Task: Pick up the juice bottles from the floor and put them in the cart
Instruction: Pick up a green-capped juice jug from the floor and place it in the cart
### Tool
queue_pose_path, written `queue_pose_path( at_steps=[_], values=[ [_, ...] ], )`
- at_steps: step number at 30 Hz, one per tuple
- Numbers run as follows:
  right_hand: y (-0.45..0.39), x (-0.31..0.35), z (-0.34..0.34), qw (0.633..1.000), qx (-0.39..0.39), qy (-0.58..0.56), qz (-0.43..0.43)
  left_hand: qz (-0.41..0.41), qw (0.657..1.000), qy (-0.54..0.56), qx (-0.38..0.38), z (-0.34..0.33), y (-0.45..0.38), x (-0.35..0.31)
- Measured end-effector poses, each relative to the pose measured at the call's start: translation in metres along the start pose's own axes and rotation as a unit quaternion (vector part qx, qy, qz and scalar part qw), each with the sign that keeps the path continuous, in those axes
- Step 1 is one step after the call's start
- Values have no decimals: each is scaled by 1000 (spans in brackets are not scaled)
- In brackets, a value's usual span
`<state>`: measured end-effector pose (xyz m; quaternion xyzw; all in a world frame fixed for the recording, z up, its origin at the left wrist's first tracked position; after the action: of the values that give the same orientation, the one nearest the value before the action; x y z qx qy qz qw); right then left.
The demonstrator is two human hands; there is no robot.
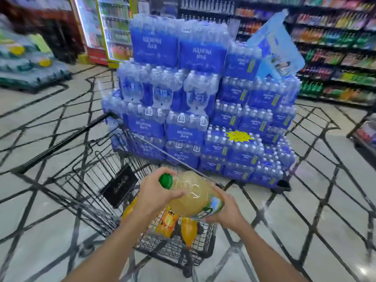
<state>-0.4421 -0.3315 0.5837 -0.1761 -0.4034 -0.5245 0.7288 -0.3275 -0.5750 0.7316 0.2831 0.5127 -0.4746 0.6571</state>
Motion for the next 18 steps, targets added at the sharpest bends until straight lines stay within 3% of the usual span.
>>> queue_pose_path(
  at_steps=[8, 18],
  values=[
    [-119, 43, -86, 994, 98, 45, 2, 99, 993, -12, -64, 54, -84, 103],
    [-218, -32, -152, 981, 160, 102, -47, 213, 977, -14, -6, 22, -172, 251]
  ],
)
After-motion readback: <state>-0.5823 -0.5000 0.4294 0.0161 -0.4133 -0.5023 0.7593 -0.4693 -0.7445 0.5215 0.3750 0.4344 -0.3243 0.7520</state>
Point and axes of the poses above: each hand's wrist, its own y-axis away from the middle knuckle, its own z-axis out of the back of the hand, x = y × z, the point moved 7 cm from there along -y, towards the middle knuckle, and after that the axes turned 7 degrees about y, right-handed, at the moved point
